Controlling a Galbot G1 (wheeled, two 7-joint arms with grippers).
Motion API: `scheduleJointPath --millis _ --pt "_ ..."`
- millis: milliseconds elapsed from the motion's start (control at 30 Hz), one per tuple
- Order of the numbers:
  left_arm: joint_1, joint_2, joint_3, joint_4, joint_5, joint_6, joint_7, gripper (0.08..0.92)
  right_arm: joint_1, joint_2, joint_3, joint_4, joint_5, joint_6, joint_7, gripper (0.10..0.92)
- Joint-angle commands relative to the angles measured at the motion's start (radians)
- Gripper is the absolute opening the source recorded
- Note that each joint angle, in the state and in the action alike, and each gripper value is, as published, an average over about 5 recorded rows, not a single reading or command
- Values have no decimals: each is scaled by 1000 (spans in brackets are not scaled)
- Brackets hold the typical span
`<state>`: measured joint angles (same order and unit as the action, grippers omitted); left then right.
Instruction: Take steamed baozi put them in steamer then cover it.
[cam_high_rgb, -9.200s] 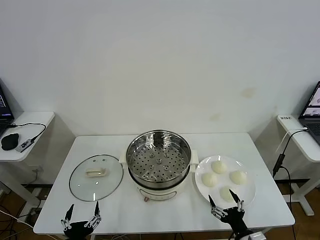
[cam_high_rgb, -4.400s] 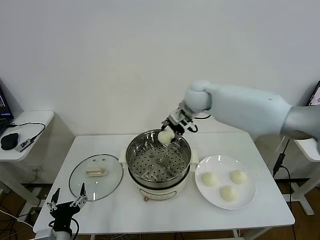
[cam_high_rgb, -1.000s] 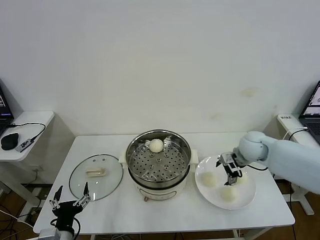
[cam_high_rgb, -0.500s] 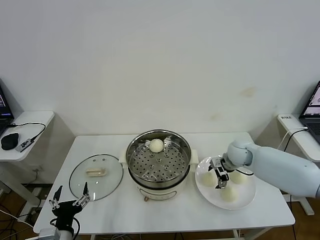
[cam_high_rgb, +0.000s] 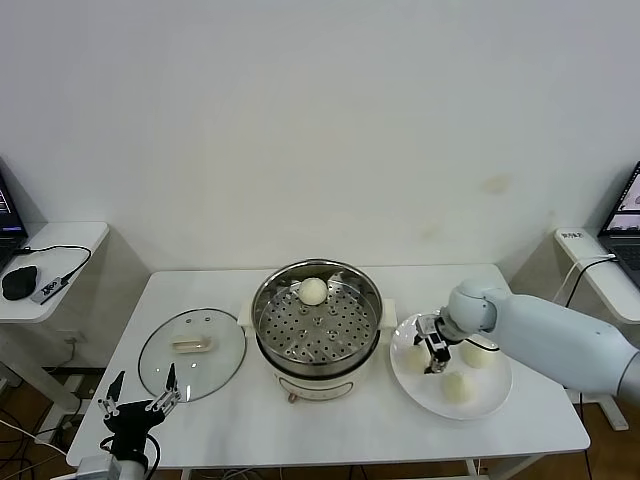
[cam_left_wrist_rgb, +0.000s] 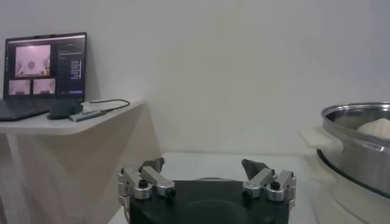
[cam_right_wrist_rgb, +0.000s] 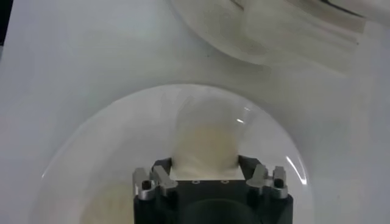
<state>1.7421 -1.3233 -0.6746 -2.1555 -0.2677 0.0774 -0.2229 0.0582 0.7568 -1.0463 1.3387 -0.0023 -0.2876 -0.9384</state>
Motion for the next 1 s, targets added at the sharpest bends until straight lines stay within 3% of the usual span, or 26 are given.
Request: scheduleJointPath --millis 33,633,1000 --pt "1 0 1 -2 0 0 0 823 2 2 6 -3 -3 0 -5 637" --pt "8 4 7 -37 -8 1 1 823 493 -180 -183 164 169 -20 -80 636" --pt "2 16 12 -48 -22 5 1 823 771 -33 -310 221 369 -111 -51 644"
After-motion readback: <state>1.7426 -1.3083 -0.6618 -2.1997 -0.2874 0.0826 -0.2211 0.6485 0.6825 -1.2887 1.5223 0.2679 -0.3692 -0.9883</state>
